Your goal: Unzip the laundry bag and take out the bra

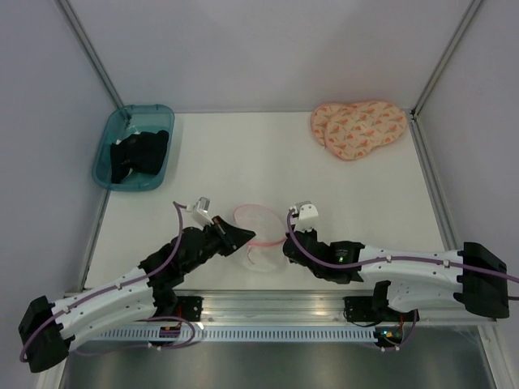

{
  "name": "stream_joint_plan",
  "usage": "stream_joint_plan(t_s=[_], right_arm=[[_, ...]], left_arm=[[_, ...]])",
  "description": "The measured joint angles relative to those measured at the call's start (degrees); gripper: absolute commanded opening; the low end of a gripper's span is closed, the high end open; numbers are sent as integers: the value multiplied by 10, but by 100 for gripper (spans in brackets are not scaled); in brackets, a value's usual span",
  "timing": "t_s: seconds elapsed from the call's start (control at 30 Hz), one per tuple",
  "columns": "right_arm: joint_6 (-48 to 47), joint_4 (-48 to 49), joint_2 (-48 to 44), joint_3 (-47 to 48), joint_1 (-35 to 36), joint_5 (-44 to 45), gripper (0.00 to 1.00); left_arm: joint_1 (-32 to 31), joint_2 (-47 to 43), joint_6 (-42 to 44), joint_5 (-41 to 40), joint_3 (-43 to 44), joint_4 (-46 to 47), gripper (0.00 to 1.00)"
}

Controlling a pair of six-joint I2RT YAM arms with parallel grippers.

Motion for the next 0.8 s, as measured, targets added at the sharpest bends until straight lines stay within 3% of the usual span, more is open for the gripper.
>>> stream_joint_plan(t_s=[0.33,0.37,0.43,0.47,0.5,0.67,0.8], right_arm=[[-7,-77,-81,0,-5,33,1],[-9,-79,-89,0,-6,34,0],[-12,-81,-100,0,-7,34,0],[-15,-82,-104,0,-7,33,0],[-17,-83,-108,0,-7,33,0],[-33,-75,-112,0,-7,9,0],[-58,-31,-121,-11,-7,-41,0]], left_arm=[[108,197,153,167,111,72,2],[120,218,166,178,130,75,15],[143,262,191,206,165,83,54],[150,279,202,213,179,87,90],[156,298,211,219,194,89,99],[167,320,212,232,212,87,99],[167,262,188,231,184,67,100]])
